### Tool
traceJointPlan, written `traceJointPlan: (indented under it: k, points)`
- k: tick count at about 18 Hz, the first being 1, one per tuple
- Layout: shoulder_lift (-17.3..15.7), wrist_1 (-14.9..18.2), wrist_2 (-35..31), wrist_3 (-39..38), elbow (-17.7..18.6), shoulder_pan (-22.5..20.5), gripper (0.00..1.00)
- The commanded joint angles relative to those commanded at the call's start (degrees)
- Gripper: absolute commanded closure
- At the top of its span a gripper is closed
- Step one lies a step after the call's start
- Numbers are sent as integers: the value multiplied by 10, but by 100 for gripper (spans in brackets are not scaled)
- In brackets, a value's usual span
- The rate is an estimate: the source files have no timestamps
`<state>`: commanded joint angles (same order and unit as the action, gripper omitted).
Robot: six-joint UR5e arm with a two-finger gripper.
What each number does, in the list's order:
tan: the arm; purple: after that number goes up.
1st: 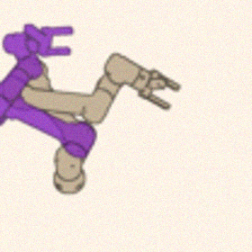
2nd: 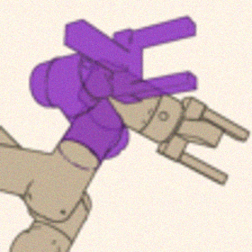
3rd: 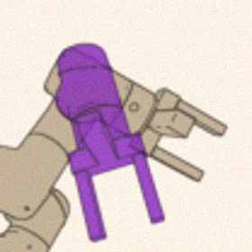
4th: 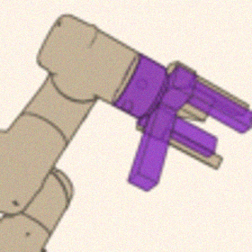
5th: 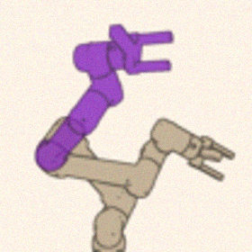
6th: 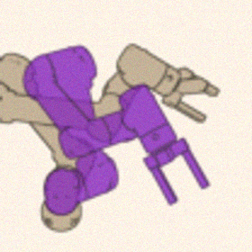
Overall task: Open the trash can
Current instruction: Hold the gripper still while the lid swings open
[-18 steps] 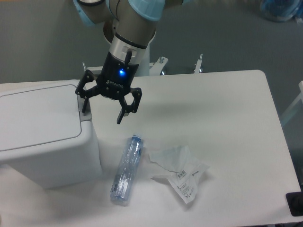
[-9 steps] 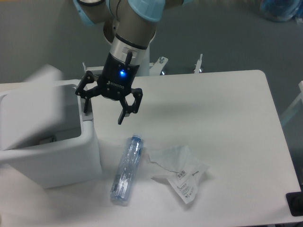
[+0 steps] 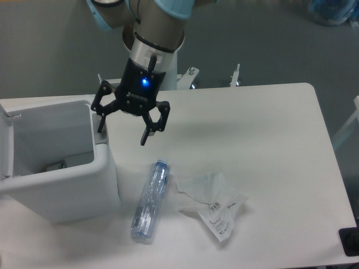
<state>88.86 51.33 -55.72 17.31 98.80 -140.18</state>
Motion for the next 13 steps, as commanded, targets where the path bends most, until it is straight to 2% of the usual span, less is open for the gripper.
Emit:
traceJointPlan:
  k: [4, 5, 9, 13]
  points:
    - [6, 0, -4, 0, -52, -30, 0]
    - [8, 1, -23, 0, -61, -36, 0]
    - [12, 1, -156, 27, -71, -41, 0]
    - [17, 6, -210, 73, -65, -55, 0]
